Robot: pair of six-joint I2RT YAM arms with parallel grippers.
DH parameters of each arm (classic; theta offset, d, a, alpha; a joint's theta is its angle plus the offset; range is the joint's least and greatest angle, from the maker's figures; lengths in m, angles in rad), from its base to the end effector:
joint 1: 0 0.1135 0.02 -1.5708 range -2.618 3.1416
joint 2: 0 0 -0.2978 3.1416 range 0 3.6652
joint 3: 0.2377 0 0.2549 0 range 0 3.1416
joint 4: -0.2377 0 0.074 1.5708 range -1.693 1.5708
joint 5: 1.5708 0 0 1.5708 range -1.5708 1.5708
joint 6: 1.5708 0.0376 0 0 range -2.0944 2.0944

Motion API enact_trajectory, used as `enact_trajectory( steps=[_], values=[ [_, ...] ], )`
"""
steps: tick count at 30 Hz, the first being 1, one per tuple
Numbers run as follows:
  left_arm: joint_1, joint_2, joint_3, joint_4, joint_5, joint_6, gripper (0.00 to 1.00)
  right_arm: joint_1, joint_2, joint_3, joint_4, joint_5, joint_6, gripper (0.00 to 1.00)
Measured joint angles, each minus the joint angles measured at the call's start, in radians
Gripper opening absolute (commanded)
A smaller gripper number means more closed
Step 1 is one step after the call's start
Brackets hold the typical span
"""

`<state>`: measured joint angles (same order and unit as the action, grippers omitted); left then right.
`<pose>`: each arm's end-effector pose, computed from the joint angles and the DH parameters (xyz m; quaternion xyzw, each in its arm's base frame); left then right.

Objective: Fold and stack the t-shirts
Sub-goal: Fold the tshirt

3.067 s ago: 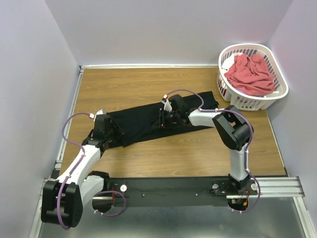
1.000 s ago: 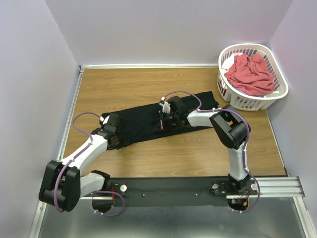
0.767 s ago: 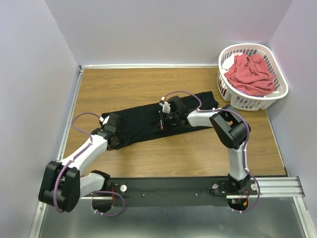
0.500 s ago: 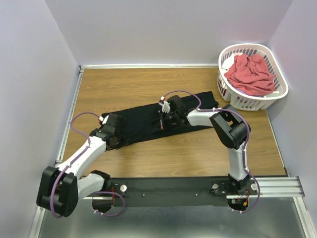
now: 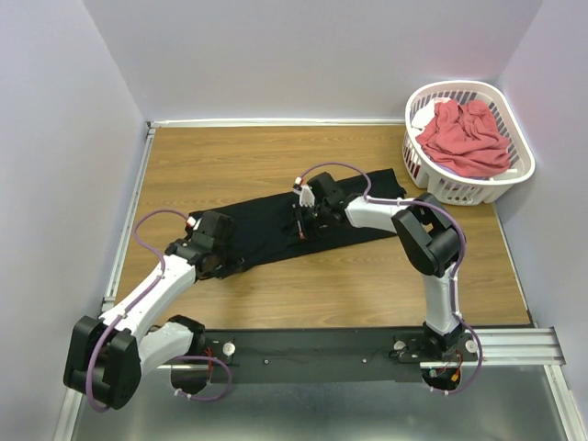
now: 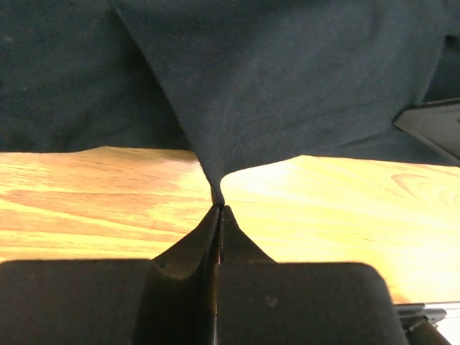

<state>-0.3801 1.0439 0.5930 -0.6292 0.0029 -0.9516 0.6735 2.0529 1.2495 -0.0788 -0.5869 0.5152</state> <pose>0.1597 -0.0639 0.2185 -0.2731 0.9308 -0.1512 0.1901 0.3311 0.2908 0.1594 -0.1686 0.8905 0.4065 0.1152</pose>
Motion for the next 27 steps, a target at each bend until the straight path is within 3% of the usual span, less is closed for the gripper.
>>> enact_trajectory(
  steps=[9, 27],
  values=[
    [-0.002, 0.000, 0.068, -0.006, 0.024, 0.000, 0.06, -0.008, 0.000, 0.114, -0.127, 0.044, -0.082, 0.01],
    [-0.040, 0.005, -0.047, 0.064, 0.098, -0.027, 0.06, -0.021, 0.000, 0.164, -0.257, 0.066, -0.175, 0.05]
  ],
)
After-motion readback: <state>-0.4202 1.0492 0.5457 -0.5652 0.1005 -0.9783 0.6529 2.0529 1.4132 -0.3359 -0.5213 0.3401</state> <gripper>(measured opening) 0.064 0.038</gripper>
